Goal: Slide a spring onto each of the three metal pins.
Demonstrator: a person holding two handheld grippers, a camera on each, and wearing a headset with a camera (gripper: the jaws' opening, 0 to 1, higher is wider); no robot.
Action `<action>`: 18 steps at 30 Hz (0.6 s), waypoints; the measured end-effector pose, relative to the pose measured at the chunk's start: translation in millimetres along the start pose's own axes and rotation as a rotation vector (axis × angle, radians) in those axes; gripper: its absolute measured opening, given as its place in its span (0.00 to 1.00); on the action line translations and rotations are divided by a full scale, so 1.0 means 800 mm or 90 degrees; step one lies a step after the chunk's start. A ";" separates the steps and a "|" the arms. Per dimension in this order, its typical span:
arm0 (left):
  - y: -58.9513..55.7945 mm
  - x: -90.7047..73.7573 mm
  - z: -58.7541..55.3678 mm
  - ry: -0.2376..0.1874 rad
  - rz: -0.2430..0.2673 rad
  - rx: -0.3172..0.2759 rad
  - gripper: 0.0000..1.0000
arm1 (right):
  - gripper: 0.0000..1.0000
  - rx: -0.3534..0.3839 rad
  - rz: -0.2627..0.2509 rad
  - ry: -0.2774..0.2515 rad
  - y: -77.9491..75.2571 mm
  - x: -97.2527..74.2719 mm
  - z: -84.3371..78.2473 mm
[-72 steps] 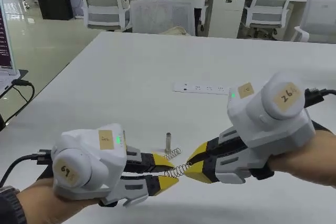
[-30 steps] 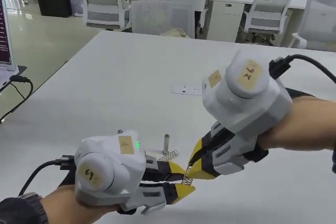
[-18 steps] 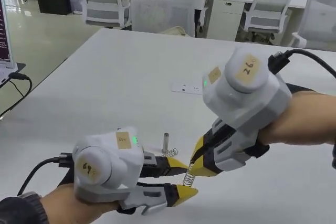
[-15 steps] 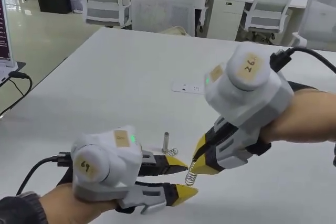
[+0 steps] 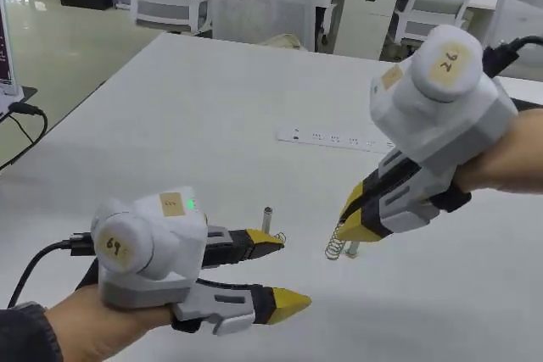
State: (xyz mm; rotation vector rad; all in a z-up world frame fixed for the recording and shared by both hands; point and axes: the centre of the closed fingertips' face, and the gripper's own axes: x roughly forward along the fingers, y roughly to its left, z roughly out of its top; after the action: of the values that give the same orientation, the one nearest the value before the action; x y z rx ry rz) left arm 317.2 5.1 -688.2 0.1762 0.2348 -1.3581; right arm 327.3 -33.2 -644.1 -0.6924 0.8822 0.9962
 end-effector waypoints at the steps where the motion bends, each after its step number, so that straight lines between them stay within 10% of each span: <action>1: 0.001 0.000 -0.001 0.000 0.001 -0.002 0.39 | 0.08 0.002 -0.003 0.001 -0.002 -0.001 -0.001; 18: 0.021 -0.033 -0.033 0.019 0.042 -0.034 0.70 | 0.08 0.041 -0.039 -0.002 -0.037 -0.022 -0.012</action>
State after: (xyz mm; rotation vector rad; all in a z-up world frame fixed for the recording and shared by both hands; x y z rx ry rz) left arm 327.0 40.0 -706.5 0.1575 0.2876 -1.2835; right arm 346.6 -60.2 -630.3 -0.6593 0.8814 0.9113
